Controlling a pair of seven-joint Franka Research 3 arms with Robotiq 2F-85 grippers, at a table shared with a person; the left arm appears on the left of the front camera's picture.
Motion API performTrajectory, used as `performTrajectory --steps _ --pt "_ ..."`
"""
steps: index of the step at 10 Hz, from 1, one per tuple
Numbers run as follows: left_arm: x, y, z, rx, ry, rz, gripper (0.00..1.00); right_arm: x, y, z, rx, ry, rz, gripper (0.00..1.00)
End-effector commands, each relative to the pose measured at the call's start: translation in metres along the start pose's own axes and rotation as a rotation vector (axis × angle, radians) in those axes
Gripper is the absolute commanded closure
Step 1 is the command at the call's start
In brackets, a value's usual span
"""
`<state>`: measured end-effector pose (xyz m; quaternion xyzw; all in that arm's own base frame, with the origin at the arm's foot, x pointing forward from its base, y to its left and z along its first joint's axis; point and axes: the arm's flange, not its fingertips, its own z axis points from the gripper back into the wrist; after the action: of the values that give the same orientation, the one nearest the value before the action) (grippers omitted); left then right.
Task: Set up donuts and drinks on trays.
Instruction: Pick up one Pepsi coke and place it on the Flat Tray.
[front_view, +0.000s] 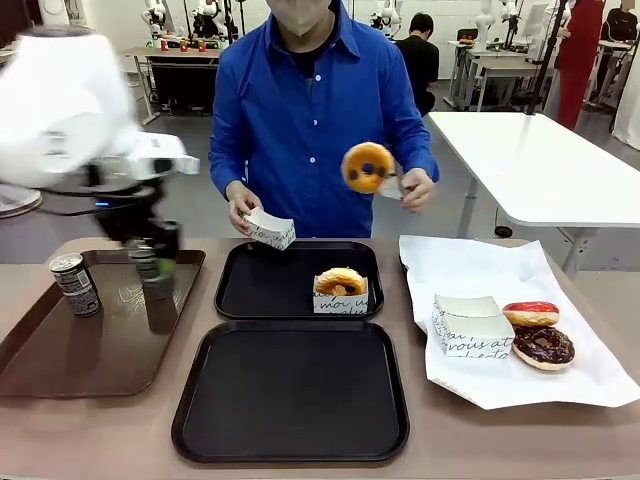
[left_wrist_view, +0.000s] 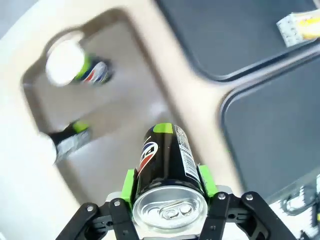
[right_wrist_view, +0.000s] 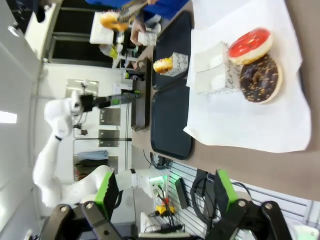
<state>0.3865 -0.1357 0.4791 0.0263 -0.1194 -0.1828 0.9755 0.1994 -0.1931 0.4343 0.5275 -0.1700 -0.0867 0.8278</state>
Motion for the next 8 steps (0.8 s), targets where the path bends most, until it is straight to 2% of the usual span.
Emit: performTrajectory --steps 1,8 --pt "0.0434 -0.0296 -0.0252 -0.02 0.038 -0.007 0.42 0.0007 0.0007 0.0003 0.017 -0.006 0.012 0.0" --pt "0.0434 -0.0296 -0.0252 -0.02 0.038 -0.007 0.42 0.0007 0.0007 0.0003 0.017 -0.006 0.012 0.0"
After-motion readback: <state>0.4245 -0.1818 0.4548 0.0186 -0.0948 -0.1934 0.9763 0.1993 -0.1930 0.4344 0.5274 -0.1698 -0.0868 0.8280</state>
